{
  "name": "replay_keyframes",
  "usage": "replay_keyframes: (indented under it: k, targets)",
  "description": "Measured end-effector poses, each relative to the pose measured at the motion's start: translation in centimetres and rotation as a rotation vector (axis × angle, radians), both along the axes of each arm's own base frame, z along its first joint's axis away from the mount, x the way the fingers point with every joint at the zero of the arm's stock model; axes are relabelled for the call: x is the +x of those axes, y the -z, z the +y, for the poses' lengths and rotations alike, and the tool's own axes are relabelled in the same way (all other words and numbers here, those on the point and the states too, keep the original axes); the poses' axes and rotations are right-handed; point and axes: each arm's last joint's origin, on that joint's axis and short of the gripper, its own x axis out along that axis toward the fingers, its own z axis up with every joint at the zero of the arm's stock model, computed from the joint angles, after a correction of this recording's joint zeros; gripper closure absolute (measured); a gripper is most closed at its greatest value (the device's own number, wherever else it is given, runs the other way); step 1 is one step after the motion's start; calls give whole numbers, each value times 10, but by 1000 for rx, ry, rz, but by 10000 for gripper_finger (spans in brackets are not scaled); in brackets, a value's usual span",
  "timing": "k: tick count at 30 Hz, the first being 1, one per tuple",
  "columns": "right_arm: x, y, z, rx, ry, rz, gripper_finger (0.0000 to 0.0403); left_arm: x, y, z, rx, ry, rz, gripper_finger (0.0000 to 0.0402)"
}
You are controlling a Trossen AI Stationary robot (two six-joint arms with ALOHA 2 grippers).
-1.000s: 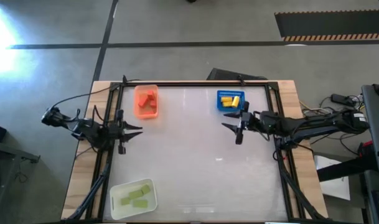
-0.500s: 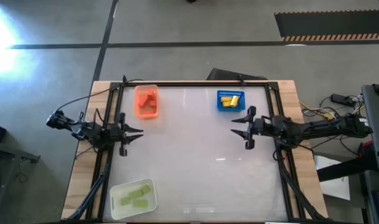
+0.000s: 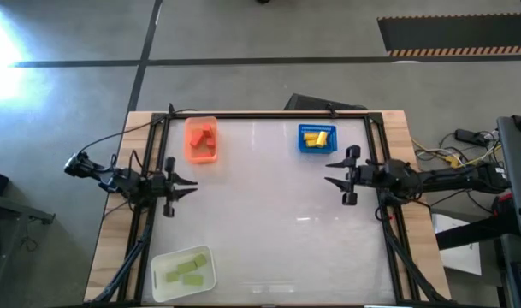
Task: Sort & place blocks by color
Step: Return to Home Position
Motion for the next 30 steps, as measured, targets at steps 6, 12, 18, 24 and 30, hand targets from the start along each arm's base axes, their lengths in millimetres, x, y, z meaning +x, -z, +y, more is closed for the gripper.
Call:
replay_keyframes:
  k: [6,12,18,24,30]
  targets:
    - [-10,-11,2,-7,-34,-100,254,0,1,0,2,0,7,348]
    - [-21,-18,3,-39,-47,-168,278,1,1,0,5,0,17,348]
    - [-29,-24,3,-88,-33,-240,295,1,2,-1,7,0,22,348]
    - [-36,-24,4,-100,-30,-252,309,2,2,-1,8,0,25,348]
    - [-40,-20,5,-113,-54,-220,324,2,3,-1,12,0,32,348]
